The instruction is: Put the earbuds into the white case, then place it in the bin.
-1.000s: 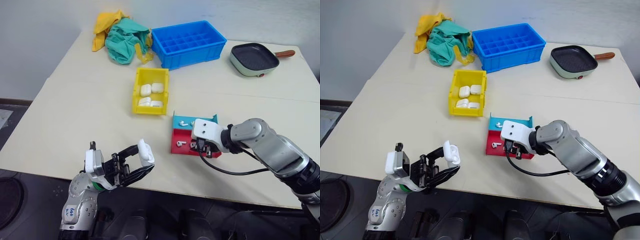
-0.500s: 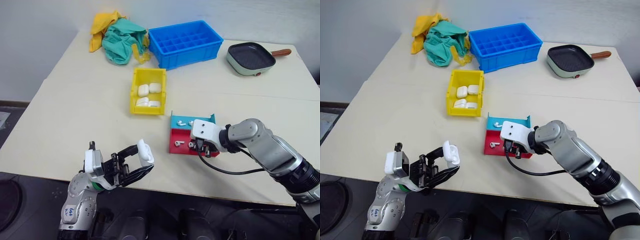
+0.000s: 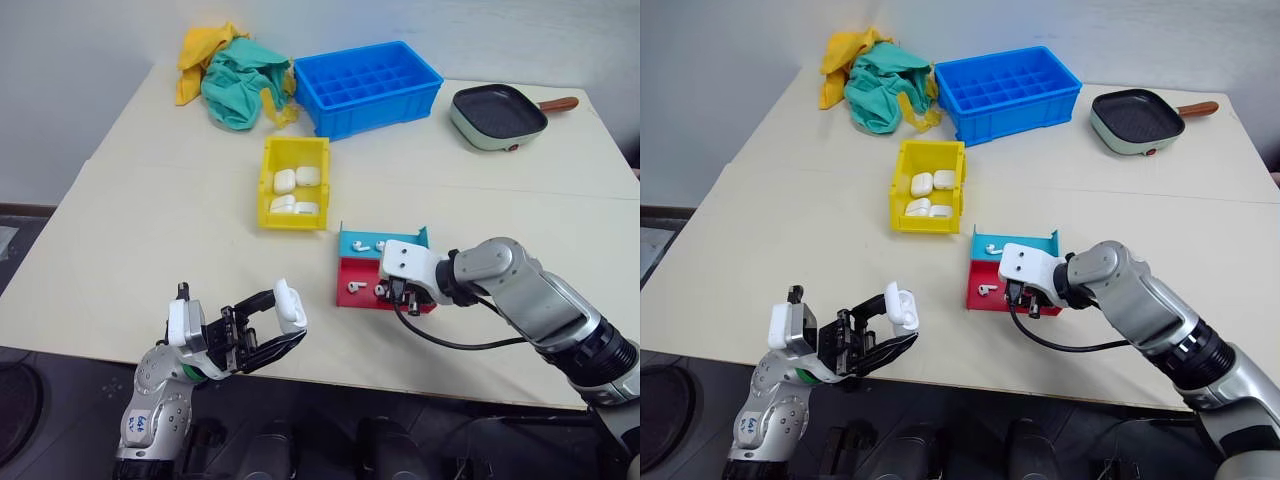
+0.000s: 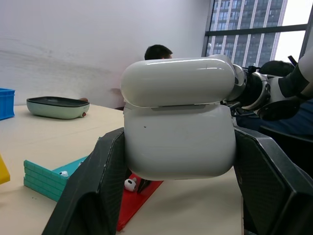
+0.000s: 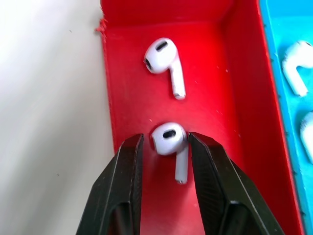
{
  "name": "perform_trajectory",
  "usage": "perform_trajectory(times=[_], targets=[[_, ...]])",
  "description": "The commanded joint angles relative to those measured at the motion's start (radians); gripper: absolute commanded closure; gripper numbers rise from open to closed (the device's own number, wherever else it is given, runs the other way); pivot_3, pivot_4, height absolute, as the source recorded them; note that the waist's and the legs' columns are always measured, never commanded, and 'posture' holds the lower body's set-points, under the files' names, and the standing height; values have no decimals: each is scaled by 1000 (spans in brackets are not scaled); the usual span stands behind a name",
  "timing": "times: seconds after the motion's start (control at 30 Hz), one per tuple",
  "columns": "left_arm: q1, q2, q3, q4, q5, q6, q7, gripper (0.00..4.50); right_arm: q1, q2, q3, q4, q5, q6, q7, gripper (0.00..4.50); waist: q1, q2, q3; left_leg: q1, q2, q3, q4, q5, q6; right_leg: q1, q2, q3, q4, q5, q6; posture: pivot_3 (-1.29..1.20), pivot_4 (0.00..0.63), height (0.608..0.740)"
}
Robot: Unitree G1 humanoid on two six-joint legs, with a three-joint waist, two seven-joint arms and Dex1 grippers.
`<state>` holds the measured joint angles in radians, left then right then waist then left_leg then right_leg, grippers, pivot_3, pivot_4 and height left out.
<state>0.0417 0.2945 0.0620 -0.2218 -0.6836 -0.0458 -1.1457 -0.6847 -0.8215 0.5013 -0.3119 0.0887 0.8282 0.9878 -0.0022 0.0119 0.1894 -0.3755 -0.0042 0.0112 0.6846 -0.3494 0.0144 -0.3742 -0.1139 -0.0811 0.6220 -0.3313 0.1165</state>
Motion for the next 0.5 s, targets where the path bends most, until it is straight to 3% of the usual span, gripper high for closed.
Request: perform_trajectory(times=[0.03, 0.2, 0.3, 0.37, 0.5], targets=[[-3, 12, 17, -14, -12, -16, -7, 1712, 3, 8, -8, -4, -16, -2, 1, 3052, 0, 0, 0, 0, 0, 0, 0, 0, 0, 0, 0, 0, 0, 0, 0, 0, 150, 740], [2, 14, 22, -17, -12, -16, -10, 1712, 8, 11, -4, 3, -28, -10, 6, 3052, 0, 0, 0, 0, 0, 0, 0, 0, 0, 0, 0, 0, 0, 0, 0, 0, 150, 740], [5, 14, 24, -18, -12, -17, -10, 1712, 12, 5, -5, 4, -30, -15, 10, 3528, 0, 0, 0, 0, 0, 0, 0, 0, 0, 0, 0, 0, 0, 0, 0, 0, 150, 740], [5, 14, 25, -18, -12, -17, -10, 1712, 14, 0, -7, 6, -32, -19, 14, 4096, 0, 0, 0, 0, 0, 0, 0, 0, 0, 0, 0, 0, 0, 0, 0, 0, 150, 740], [1, 13, 27, -14, -11, -21, -11, 1712, 16, -1, -14, 13, -34, -30, 23, 4096, 0, 0, 0, 0, 0, 0, 0, 0, 0, 0, 0, 0, 0, 0, 0, 0, 150, 740]])
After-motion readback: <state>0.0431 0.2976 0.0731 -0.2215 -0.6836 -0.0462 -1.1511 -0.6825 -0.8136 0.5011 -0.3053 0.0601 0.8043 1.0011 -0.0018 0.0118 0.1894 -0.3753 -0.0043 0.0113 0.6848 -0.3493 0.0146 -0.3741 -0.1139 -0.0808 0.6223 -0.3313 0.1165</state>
